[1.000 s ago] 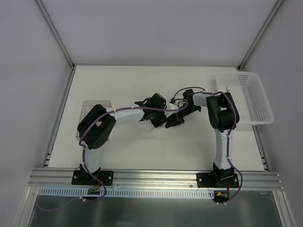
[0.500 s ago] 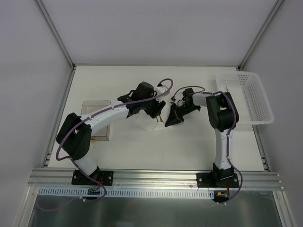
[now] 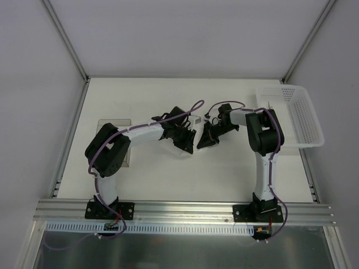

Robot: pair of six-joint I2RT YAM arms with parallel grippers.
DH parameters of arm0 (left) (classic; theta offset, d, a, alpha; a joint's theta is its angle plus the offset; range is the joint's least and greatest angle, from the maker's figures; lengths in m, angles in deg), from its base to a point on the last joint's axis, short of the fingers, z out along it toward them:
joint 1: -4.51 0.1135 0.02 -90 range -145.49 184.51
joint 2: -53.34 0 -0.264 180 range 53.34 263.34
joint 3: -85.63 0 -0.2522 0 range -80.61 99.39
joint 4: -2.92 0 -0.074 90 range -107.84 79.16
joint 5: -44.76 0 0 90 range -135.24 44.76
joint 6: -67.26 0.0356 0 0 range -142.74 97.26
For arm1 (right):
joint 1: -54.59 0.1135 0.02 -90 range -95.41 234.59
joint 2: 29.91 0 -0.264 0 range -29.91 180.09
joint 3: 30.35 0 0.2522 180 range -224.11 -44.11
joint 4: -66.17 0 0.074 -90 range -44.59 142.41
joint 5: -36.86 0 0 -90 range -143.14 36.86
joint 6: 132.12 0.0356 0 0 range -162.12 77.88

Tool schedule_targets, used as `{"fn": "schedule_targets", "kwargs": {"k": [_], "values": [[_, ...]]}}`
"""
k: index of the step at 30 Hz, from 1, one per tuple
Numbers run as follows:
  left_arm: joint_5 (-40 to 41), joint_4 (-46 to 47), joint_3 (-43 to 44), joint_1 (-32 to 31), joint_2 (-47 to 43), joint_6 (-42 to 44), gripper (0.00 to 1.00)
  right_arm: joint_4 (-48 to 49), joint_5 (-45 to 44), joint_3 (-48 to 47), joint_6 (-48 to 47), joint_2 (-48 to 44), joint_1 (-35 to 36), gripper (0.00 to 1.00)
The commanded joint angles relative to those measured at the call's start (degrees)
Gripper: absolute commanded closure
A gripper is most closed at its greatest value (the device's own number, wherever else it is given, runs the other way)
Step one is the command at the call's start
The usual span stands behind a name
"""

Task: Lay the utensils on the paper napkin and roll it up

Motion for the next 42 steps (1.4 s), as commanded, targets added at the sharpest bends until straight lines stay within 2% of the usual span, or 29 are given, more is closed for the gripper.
{"fn": "schedule_targets", "kwargs": {"k": [1, 9, 24, 32, 42], "values": [[-6.95, -0.54, 3.43, 0.72, 1.95, -6.63, 0.81, -2.83, -4.26, 1.03, 2.61, -0.31, -0.45, 0.91], [-7.22, 0.77, 6.16, 3.79, 6.27, -11.91, 0.89, -2.75, -4.78, 1.21, 2.70, -0.49, -0.45, 0.91], [-8.28, 1.48, 8.80, 6.34, 12.77, -13.58, 0.91, -2.83, -2.94, 0.94, 2.35, -2.06, -0.28, 0.90], [-8.63, 1.48, 8.62, 7.31, 13.21, -13.58, 0.92, -1.95, 1.89, 0.15, 1.47, -4.18, 0.33, 0.88], [-8.63, 1.48, 8.62, 8.10, 13.04, -13.84, 0.91, -1.95, 0.67, -1.17, 1.20, -2.51, 2.27, 0.88]]}}
